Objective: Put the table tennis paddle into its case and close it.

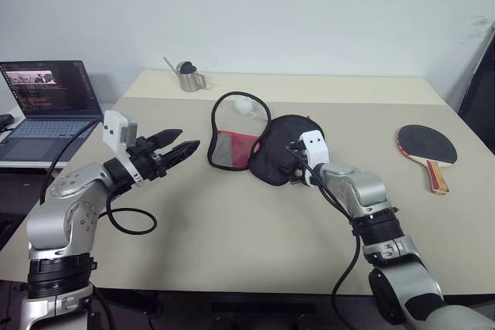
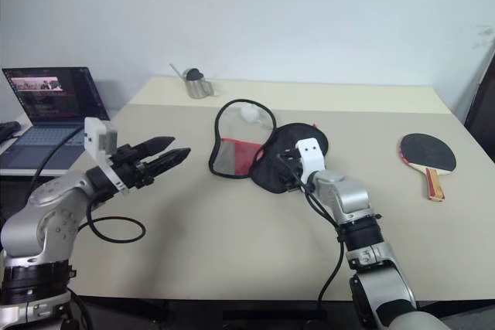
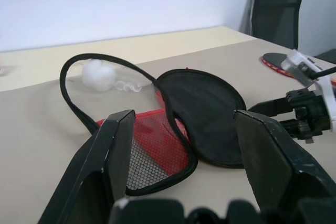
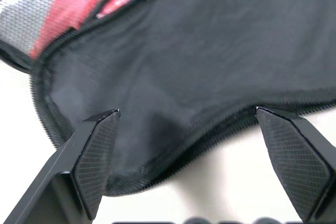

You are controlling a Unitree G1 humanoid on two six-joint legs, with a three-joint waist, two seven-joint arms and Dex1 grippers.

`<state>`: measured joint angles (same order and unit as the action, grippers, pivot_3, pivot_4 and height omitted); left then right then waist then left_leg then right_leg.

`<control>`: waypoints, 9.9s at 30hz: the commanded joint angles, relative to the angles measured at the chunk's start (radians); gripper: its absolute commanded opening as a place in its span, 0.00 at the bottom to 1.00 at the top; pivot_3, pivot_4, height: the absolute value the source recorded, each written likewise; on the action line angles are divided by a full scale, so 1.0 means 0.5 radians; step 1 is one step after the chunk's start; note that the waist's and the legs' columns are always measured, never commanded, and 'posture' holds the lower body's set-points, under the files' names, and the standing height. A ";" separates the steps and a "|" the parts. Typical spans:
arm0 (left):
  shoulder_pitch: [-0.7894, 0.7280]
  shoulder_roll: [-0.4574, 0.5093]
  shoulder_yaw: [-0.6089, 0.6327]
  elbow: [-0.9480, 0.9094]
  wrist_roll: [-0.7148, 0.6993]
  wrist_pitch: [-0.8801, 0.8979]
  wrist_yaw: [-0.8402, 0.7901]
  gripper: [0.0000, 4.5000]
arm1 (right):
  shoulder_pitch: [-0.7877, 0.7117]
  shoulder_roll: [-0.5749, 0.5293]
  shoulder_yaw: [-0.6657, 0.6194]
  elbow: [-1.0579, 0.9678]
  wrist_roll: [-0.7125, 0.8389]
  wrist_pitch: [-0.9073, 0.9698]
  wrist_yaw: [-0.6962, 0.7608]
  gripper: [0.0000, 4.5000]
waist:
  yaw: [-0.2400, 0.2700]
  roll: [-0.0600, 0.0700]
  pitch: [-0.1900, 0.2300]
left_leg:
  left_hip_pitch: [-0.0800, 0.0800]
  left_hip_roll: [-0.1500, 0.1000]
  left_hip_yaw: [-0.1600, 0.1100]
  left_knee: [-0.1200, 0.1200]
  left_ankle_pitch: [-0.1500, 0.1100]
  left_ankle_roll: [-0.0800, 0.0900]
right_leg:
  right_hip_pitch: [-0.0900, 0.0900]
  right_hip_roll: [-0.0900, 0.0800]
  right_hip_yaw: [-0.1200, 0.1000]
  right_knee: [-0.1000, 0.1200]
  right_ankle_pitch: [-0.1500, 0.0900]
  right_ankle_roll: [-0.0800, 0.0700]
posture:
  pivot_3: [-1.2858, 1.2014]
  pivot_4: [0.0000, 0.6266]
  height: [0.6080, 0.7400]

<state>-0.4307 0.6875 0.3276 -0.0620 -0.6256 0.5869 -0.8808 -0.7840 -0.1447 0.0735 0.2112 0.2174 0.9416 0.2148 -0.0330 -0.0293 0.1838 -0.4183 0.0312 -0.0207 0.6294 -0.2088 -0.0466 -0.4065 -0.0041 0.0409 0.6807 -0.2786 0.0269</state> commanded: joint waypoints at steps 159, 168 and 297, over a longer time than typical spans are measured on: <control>-0.556 -0.335 -0.819 -0.322 0.116 -0.011 -0.117 0.72 | -0.401 -1.029 -0.589 1.959 -0.318 -1.230 -0.152 0.99 | -0.043 0.002 0.001 | 0.004 -0.002 0.011 0.001 0.001 0.000 | 0.001 0.002 0.012 0.000 0.001 0.001 | 0.52 0.24 1.00; -0.537 -0.318 -0.806 -0.323 0.122 -0.005 -0.127 0.72 | -0.395 -1.021 -0.621 2.006 -0.262 -1.100 -0.070 0.79 | -0.045 0.002 0.001 | 0.004 -0.002 0.011 0.001 0.001 0.000 | 0.002 0.002 0.011 0.000 0.001 0.001 | 0.52 0.24 1.00; 0.231 0.281 -0.248 -0.710 -0.089 0.011 -0.146 0.72 | -0.448 0.069 -0.390 0.915 -0.146 -0.516 -0.381 0.24 | -0.101 -0.005 -0.002 | -0.009 0.001 0.048 -0.004 0.021 0.031 | -0.030 0.010 0.056 -0.004 0.030 0.019 | 0.52 0.24 1.00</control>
<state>-0.3124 0.8201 0.1660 -0.3928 -0.6564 0.6071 -0.9524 -0.9717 -0.1091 -0.1203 0.6732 0.1557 0.7294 0.0350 -0.0833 -0.0319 0.1827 -0.4226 0.0320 0.0033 0.6275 -0.1982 -0.0311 -0.4215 0.0011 0.0689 0.6786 -0.2639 0.0366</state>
